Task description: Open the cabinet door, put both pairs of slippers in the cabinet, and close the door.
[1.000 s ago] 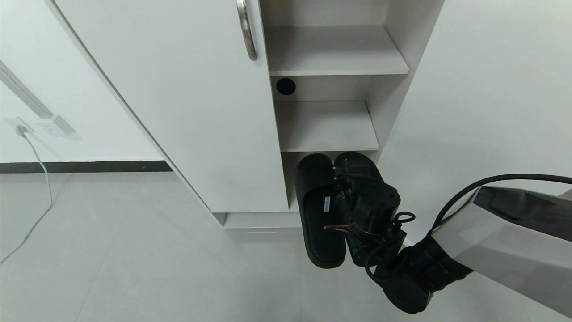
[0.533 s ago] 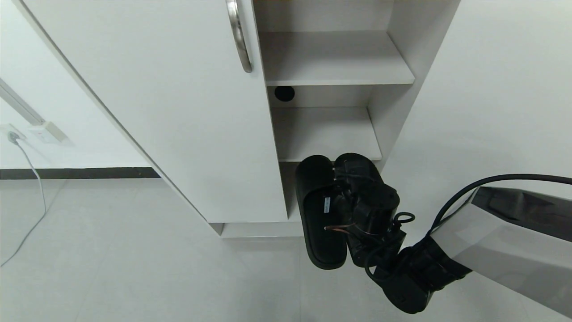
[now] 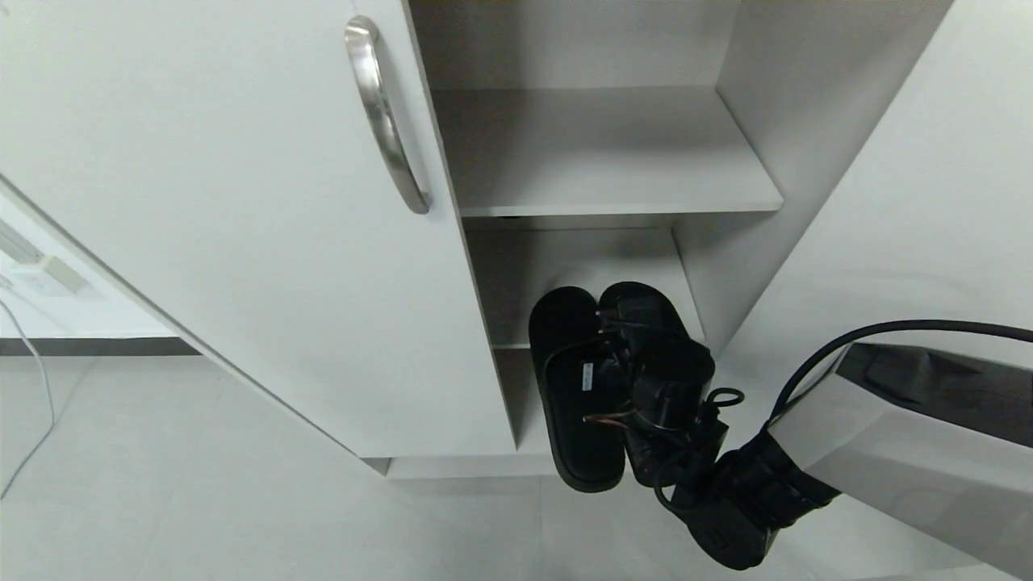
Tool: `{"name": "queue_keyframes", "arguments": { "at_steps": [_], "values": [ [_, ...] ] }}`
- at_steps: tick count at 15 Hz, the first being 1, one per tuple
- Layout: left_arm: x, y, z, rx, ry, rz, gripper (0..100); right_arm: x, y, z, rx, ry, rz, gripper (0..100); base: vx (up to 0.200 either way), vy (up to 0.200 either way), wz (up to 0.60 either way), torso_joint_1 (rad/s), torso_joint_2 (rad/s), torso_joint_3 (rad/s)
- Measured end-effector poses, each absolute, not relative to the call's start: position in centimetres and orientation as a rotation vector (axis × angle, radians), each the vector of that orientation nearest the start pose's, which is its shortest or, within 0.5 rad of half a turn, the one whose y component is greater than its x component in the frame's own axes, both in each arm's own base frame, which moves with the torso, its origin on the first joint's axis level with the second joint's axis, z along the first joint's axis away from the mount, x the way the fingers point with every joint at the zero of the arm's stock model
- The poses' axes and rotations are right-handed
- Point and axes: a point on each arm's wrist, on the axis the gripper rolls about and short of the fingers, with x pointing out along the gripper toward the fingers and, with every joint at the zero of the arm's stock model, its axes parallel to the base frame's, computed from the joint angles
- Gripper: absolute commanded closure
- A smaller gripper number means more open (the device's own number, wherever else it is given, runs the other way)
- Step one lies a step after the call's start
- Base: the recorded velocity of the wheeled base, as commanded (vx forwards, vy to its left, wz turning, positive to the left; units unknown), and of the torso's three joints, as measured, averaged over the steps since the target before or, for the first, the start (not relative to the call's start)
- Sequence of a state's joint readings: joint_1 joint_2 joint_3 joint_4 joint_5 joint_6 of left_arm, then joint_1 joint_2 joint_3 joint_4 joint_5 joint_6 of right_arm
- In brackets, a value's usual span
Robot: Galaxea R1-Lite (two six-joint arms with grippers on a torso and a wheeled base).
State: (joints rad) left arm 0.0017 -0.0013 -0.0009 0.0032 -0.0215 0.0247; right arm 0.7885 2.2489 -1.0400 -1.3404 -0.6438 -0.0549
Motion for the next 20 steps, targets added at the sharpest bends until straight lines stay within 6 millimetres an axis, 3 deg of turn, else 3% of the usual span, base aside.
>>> {"name": "queue_keyframes", "arguments": {
  "at_steps": [4,9,14,20],
  "values": [
    [-2.3,-0.1,7.5,0.025,0.000,-0.020,100,31.7,28.8,10.4,0.033,-0.105,0.122,100,0.000,0.000,0.00,0.000,0.00,0.000],
    [-2.3,0.0,7.5,0.023,0.001,-0.021,100,34.8,29.0,10.7,0.025,-0.091,0.079,100,0.000,0.000,0.00,0.000,0.00,0.000],
    [-2.3,0.0,7.5,0.021,0.000,-0.019,100,37.7,29.5,12.3,0.019,-0.080,0.048,100,0.000,0.000,0.00,0.000,0.00,0.000],
    [-2.3,0.0,7.6,0.022,0.000,-0.018,100,39.8,30.0,14.6,0.053,-0.082,0.030,100,0.000,0.000,0.00,0.000,0.00,0.000]
  ]
}}
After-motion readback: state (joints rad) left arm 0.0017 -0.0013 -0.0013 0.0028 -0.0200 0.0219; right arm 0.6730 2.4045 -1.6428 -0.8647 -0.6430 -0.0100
